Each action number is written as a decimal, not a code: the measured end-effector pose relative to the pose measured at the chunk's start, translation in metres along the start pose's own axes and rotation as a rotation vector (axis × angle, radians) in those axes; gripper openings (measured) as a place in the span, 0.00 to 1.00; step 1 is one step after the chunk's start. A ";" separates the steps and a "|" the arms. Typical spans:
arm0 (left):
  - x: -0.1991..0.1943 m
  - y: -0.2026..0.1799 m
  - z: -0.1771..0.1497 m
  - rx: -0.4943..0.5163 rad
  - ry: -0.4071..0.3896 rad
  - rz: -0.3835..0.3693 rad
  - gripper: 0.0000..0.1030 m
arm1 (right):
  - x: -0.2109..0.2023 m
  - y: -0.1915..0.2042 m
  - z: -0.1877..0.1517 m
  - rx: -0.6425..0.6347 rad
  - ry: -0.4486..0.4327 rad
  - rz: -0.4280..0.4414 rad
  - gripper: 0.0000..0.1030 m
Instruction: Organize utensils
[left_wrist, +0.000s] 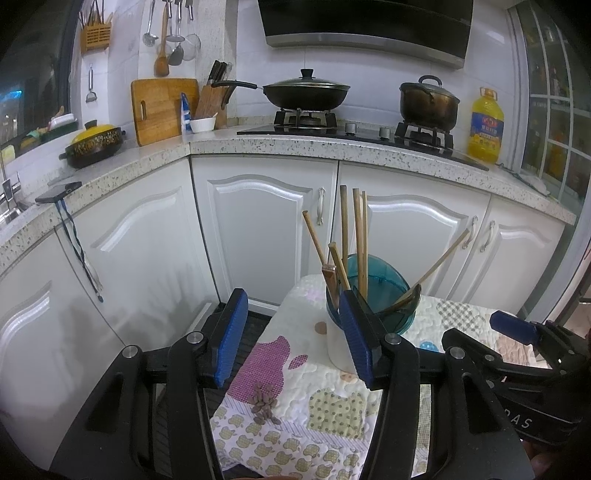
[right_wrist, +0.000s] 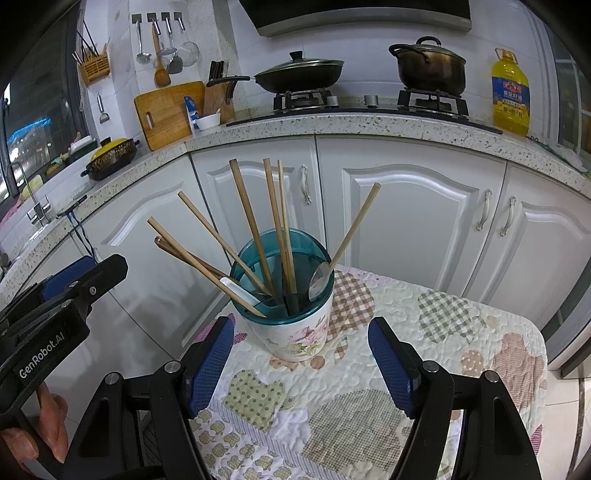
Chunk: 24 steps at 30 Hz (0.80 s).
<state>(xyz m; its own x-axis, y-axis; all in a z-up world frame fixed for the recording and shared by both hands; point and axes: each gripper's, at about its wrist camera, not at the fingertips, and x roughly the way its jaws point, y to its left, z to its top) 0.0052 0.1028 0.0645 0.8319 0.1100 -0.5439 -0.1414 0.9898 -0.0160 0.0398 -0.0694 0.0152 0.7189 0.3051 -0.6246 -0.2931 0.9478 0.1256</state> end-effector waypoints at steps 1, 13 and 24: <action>0.000 0.000 0.000 0.000 0.000 0.001 0.50 | 0.000 0.000 0.000 0.000 0.000 0.000 0.71; 0.004 0.004 0.002 -0.006 0.006 -0.011 0.50 | 0.004 -0.001 0.000 -0.006 0.016 -0.008 0.71; 0.014 -0.001 0.000 0.001 0.029 -0.028 0.50 | 0.010 -0.007 -0.001 0.004 0.029 -0.007 0.71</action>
<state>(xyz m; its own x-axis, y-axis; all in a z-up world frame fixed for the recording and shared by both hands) 0.0172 0.1032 0.0567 0.8195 0.0801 -0.5675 -0.1180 0.9925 -0.0303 0.0487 -0.0733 0.0071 0.7021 0.2955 -0.6478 -0.2856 0.9503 0.1239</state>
